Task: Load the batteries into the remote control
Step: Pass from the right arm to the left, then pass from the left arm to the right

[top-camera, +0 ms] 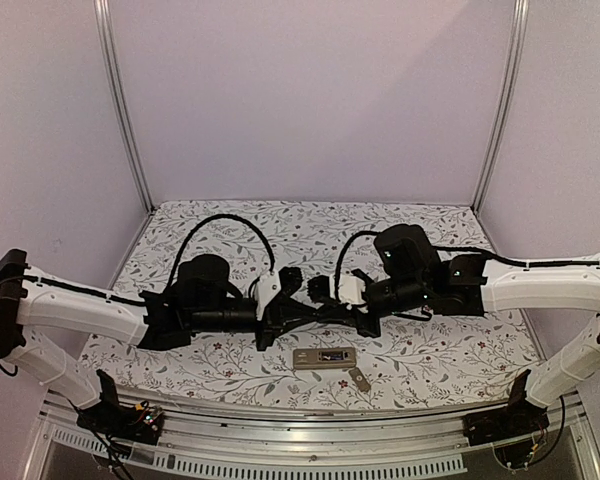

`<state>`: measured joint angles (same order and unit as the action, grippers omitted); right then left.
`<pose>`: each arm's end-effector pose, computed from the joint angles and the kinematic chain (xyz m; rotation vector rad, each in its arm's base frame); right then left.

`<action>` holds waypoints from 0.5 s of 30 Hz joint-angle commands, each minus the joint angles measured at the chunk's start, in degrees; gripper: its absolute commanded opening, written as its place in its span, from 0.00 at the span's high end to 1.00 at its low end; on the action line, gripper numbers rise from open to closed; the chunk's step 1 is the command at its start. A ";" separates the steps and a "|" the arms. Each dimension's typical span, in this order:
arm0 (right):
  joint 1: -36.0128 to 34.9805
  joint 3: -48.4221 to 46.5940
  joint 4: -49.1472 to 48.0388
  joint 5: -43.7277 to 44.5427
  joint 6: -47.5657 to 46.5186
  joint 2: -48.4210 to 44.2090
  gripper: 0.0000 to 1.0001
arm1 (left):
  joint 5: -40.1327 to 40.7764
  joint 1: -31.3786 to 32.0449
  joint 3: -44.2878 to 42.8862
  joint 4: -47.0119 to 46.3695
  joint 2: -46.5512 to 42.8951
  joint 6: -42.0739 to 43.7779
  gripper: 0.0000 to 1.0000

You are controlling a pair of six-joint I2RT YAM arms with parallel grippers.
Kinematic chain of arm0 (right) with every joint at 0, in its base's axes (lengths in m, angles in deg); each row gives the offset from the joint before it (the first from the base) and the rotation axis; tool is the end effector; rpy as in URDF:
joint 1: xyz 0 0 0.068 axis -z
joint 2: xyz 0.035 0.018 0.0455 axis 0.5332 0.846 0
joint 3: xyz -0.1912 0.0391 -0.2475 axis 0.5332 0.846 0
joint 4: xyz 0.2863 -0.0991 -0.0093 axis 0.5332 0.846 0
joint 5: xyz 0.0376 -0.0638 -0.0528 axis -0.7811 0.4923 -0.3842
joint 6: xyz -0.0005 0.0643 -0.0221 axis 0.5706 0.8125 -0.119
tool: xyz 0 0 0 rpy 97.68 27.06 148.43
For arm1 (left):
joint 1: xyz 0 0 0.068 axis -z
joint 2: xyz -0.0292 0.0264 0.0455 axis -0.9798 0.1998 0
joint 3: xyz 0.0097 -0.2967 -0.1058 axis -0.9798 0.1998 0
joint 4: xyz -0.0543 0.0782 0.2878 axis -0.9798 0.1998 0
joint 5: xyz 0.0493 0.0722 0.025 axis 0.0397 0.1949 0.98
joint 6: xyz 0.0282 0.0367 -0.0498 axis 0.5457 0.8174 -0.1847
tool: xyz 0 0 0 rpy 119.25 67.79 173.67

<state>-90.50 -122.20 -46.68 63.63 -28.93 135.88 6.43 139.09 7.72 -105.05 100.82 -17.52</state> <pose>0.1779 0.3214 0.2684 -1.7052 1.3863 0.6053 0.1565 -0.3074 0.2304 1.2196 1.4834 -0.8979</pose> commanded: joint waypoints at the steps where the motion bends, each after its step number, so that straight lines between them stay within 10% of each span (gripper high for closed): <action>1: -0.52 -1.51 1.16 0.68 1.48 -1.70 0.72 | 2.74 0.39 0.14 -1.35 0.38 0.12 1.00; 5: -0.36 -3.27 4.80 1.10 3.25 -1.74 0.50 | 2.65 0.42 1.30 -2.51 -0.23 0.12 1.00; 15: 6.14 -11.07 21.31 -8.89 4.85 -1.90 0.52 | 0.79 0.29 3.67 -7.77 -0.71 -2.02 1.00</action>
<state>-87.22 -129.50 -34.55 59.70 -24.84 134.11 9.14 139.16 9.07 -107.26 100.80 -17.96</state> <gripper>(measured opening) 0.505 0.035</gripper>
